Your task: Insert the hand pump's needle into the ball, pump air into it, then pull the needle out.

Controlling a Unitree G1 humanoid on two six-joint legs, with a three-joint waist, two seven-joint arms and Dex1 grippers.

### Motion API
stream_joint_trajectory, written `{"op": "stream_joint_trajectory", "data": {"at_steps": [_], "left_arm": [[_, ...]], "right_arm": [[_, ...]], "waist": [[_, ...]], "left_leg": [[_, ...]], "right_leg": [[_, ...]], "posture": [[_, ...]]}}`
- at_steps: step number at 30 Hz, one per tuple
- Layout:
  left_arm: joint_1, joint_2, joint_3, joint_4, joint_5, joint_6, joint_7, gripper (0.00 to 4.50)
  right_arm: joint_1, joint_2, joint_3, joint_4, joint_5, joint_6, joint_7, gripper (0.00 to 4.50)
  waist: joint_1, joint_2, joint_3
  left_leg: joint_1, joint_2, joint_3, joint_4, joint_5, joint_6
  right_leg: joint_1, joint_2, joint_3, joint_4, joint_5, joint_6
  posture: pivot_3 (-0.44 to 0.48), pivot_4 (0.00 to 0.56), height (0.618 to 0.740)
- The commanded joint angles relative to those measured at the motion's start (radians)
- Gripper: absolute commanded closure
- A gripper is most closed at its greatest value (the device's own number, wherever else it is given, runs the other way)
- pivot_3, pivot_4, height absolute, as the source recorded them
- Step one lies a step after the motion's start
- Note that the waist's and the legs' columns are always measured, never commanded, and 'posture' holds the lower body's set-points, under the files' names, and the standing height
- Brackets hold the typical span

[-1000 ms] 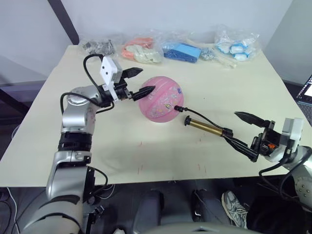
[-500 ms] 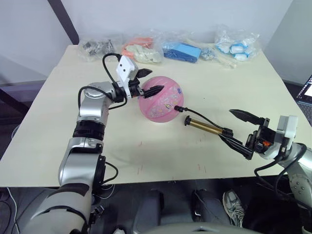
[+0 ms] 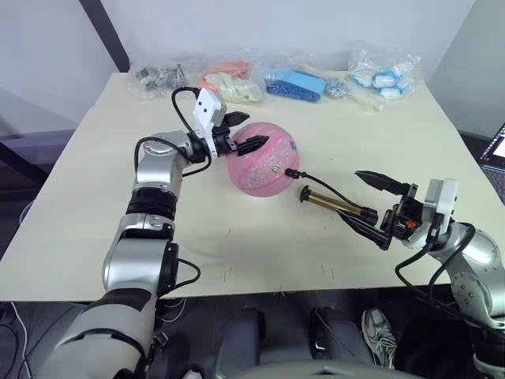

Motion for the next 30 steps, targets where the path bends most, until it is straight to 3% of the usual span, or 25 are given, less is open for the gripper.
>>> {"op": "stream_joint_trajectory", "data": {"at_steps": [1,14,21,30], "left_arm": [[-0.049,-0.004,0.022,-0.024,-0.023,0.006,-0.009,0.00],[-0.027,-0.004,0.009,-0.056,-0.022,0.025,-0.048,0.00],[0.008,-0.004,-0.045,-0.039,0.047,0.062,-0.020,0.00],[0.025,-0.023,-0.048,0.011,0.054,0.056,-0.010,0.00]], "right_arm": [[-0.006,0.006,-0.009,-0.007,-0.001,-0.029,0.002,0.02],[-0.003,0.006,-0.005,0.000,0.000,-0.043,0.006,0.02],[-0.010,0.007,0.017,0.005,-0.026,-0.035,-0.005,0.02],[-0.068,0.021,0.087,0.030,-0.131,0.062,-0.133,0.02]], "waist": [[0.000,0.000,0.000],[-0.003,0.000,0.000],[-0.002,0.000,0.000],[-0.002,0.000,0.000]], "left_leg": [[0.000,0.000,0.000,0.000,0.000,0.000],[0.000,0.000,0.000,0.000,0.000,0.000],[0.000,0.000,0.000,0.000,0.000,0.000],[0.001,0.000,0.000,0.000,0.000,0.000]], "right_leg": [[0.000,0.000,0.000,0.000,0.000,0.000],[0.000,0.000,0.000,0.000,0.000,0.000],[0.000,0.000,0.001,0.000,0.000,0.000],[0.000,0.000,0.001,0.000,0.000,0.000]], "posture": [[0.000,0.150,0.740],[0.000,0.150,0.740],[0.000,0.150,0.740],[0.000,0.150,0.740]]}}
